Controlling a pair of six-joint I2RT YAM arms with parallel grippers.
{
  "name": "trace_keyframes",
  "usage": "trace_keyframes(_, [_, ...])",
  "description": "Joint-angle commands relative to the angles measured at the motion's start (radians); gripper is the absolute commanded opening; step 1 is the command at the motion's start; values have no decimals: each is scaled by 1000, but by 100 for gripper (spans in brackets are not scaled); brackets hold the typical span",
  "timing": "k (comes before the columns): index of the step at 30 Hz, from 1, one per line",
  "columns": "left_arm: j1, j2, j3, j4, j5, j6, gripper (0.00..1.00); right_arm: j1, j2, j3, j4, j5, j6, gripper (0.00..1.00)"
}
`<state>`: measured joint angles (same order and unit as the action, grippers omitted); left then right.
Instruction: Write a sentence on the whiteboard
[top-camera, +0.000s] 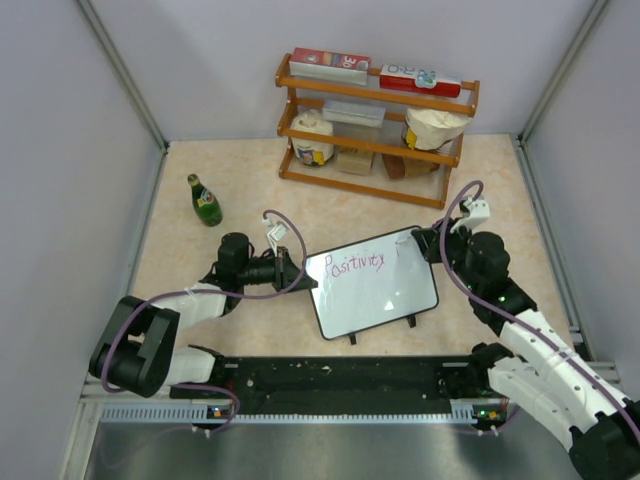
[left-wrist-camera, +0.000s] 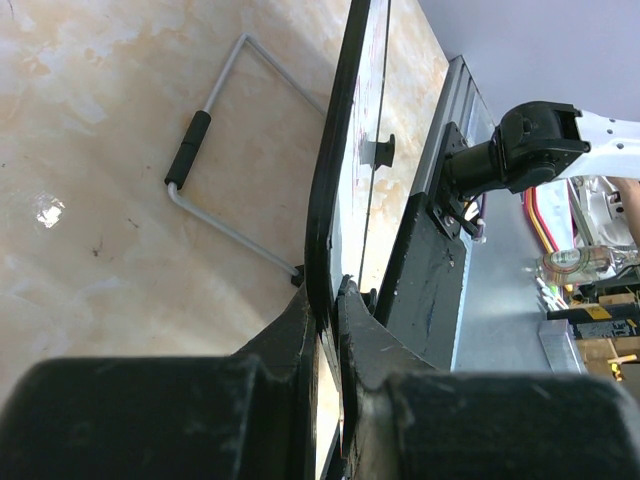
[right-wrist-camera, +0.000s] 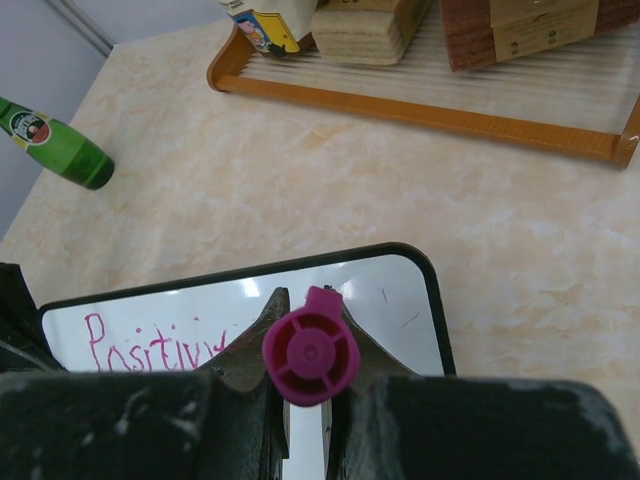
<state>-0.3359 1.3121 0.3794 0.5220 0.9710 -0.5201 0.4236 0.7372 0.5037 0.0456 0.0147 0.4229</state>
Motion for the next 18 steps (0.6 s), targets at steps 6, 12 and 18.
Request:
trace_keyframes(6, [-5, 10, -2, -30, -78, 97, 0, 6, 14, -19, 25, 24, 8, 0])
trace_keyframes(12, [-5, 7, -2, -30, -80, 97, 0, 6, -51, -10, 7, 16, 19, 0])
trace_keyframes(18, [-5, 10, -2, -28, -78, 97, 0, 6, -85, -20, -19, 21, 22, 0])
